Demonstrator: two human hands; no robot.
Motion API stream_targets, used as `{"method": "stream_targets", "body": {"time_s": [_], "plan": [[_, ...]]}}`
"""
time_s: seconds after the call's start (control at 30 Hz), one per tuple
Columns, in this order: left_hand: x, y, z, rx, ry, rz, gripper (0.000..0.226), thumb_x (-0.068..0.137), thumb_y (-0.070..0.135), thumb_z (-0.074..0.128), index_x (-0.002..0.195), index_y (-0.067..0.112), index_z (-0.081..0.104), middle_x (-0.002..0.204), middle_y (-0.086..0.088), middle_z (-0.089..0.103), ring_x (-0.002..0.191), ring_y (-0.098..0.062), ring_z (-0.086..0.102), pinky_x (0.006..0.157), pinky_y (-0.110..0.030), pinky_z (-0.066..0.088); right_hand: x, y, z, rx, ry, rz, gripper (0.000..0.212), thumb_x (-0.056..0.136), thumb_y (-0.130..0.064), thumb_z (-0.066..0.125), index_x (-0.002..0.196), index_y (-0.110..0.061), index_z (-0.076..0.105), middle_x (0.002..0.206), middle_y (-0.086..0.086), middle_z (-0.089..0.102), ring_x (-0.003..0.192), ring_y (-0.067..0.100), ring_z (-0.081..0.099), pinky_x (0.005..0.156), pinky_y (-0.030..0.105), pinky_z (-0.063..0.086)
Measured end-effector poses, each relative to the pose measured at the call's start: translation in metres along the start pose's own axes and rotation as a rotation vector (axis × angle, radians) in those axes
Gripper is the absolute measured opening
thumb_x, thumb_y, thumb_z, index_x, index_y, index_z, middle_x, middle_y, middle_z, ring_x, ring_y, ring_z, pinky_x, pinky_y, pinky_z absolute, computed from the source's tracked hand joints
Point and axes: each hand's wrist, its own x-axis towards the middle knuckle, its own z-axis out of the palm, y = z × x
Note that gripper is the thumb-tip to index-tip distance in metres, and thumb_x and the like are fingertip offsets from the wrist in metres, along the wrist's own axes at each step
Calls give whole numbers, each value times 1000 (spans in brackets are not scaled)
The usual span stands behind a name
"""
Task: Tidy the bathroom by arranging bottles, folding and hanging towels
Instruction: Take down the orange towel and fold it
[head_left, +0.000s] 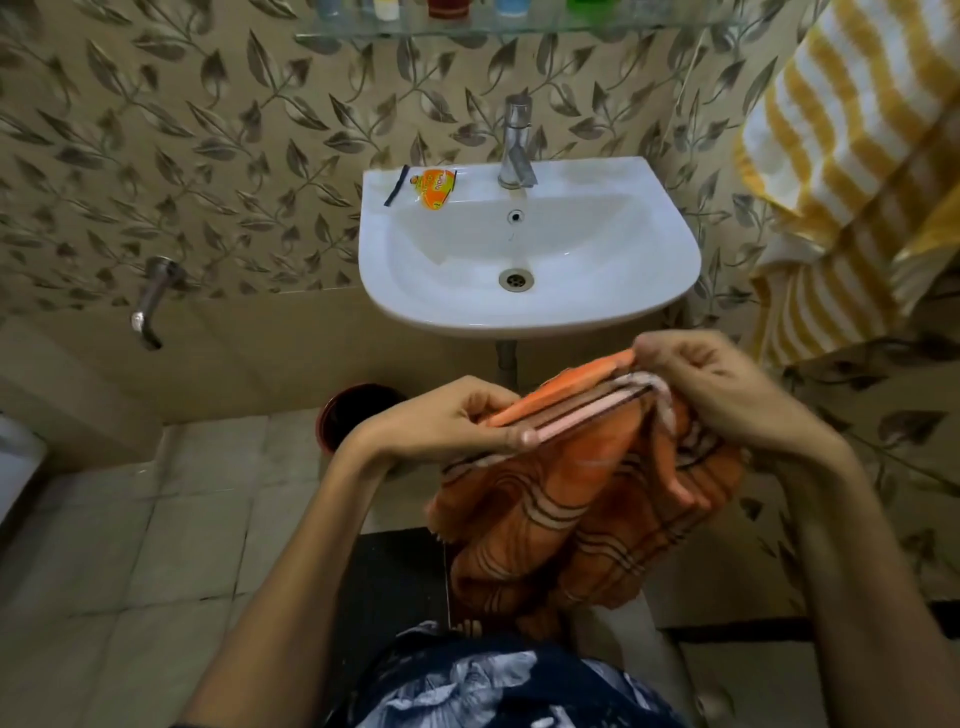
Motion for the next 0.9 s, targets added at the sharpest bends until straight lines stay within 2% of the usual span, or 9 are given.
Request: {"method": "stream_targets", "body": {"time_s": [0.1,0.2,0.27,0.33,0.4,0.47,0.63,0.73,0.9], "plan": [[-9,-10,-5,-3,75,-7,29,83,38,64,100,15,69,83,3,67,75,-10,61,68,-22,45,-5,5,-22,51,377,60,40,86,-48,41,60,-28,65,39,-9,57,28,-1,47,29,9,35],[-20,-13,-17,12,157,-22,34,85,39,62,91,6,67,79,-10,61,72,-20,57,68,-32,44,-10,22,-55,-123,535,112,40,88,-54,39,63,-31,60,51,-1,54,32,-1,48,31,9,37],[-23,-6,-16,25,187,21,23,89,34,58,73,18,64,66,7,57,62,-6,53,59,-18,42,-10,31,-64,-312,477,147,39,91,-49,38,68,-25,59,79,3,51,57,-14,54,53,0,39],[-20,5,-10,33,190,72,25,91,29,54,68,23,60,63,12,52,58,-3,48,55,-14,38,-4,41,-53,-290,386,193,45,93,-44,40,69,-11,58,83,7,51,61,-8,52,65,8,40],[-9,13,0,51,176,100,24,93,27,54,74,14,61,66,6,52,61,-6,49,57,-17,39,1,46,-22,-106,238,245,56,89,-52,43,65,-3,52,66,4,49,53,2,45,65,25,38],[5,18,12,151,149,99,22,92,26,57,75,12,60,66,6,51,60,-6,49,58,-20,38,4,50,14,57,41,238,53,85,-65,46,64,-16,46,56,-11,46,49,0,41,59,22,37],[24,8,26,248,60,62,6,86,17,63,84,21,66,75,3,62,69,-4,55,67,-24,42,11,54,57,-9,-343,215,96,61,-90,39,99,-5,61,76,-8,65,72,10,61,69,25,48],[18,0,15,224,-27,-41,22,85,25,66,79,4,62,65,-5,47,59,-10,41,57,-27,31,13,53,50,-22,-509,213,71,67,-83,39,90,-22,69,72,-12,63,69,8,59,63,22,43],[1,-18,-9,162,-144,-166,19,87,24,63,69,30,67,59,14,56,54,-4,50,56,-20,37,18,59,27,25,-259,198,47,87,-49,53,87,-4,67,60,10,42,51,21,38,43,25,27]]}}
